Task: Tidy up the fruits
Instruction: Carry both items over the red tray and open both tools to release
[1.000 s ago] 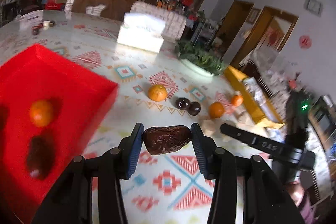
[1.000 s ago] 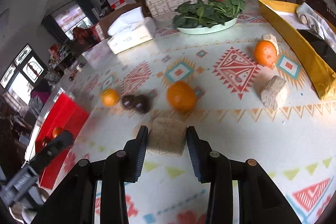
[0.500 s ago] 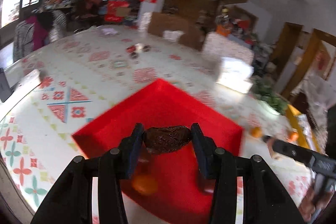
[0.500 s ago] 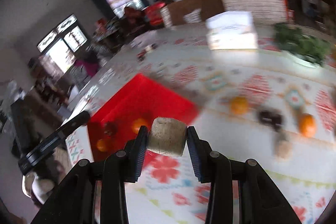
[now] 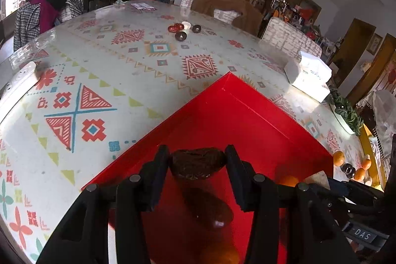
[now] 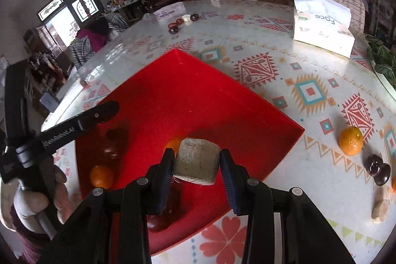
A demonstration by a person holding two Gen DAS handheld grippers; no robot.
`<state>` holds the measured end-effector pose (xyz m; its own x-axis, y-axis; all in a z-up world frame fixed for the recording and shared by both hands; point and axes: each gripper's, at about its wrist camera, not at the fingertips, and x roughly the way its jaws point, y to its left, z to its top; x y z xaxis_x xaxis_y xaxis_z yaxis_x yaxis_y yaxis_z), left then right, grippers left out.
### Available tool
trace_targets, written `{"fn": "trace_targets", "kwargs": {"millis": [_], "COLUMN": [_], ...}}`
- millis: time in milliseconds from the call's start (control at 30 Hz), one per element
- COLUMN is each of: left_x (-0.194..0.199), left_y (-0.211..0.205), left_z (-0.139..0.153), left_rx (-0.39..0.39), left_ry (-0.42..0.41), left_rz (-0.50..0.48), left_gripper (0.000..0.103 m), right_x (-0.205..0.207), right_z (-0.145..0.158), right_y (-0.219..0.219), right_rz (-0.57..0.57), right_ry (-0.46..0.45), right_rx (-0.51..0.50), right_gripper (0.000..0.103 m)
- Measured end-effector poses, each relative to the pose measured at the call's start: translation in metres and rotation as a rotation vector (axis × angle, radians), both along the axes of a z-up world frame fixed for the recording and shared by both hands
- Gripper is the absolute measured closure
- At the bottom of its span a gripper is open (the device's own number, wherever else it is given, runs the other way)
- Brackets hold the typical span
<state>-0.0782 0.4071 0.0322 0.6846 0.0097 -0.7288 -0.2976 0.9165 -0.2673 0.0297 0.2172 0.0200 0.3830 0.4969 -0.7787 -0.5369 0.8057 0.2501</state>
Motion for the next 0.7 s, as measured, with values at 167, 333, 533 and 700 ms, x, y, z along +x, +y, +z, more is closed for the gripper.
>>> {"fn": "trace_targets", "kwargs": {"millis": [167,333,533,700], "left_x": [0.000,-0.017,-0.071,-0.110], "left_y": [0.002,-0.001,-0.009,-0.020], "left_z": [-0.002,0.011,0.034,0.033], "left_rx": [-0.028,-0.035,-0.053,-0.057], "left_ry": [-0.016,-0.060,-0.176,-0.220], "left_rz": [0.003,0.015,0.073,0.125], "left_gripper": [0.045,0.045,0.033,0.030], "right_x": [0.008,0.006,-0.032,-0.052], "right_z": [-0.005,0.000,0.015,0.015], "right_y": [0.001,0.000,-0.001,-0.027], "right_rz": [-0.028,-0.045,0.012,-0.057], "right_ry": [0.011,-0.005,-0.084,-0.114], "right_rx": [0.007,0.021,-0.005,-0.015], "right_gripper": [0.061,0.053,0.053,0.053]}}
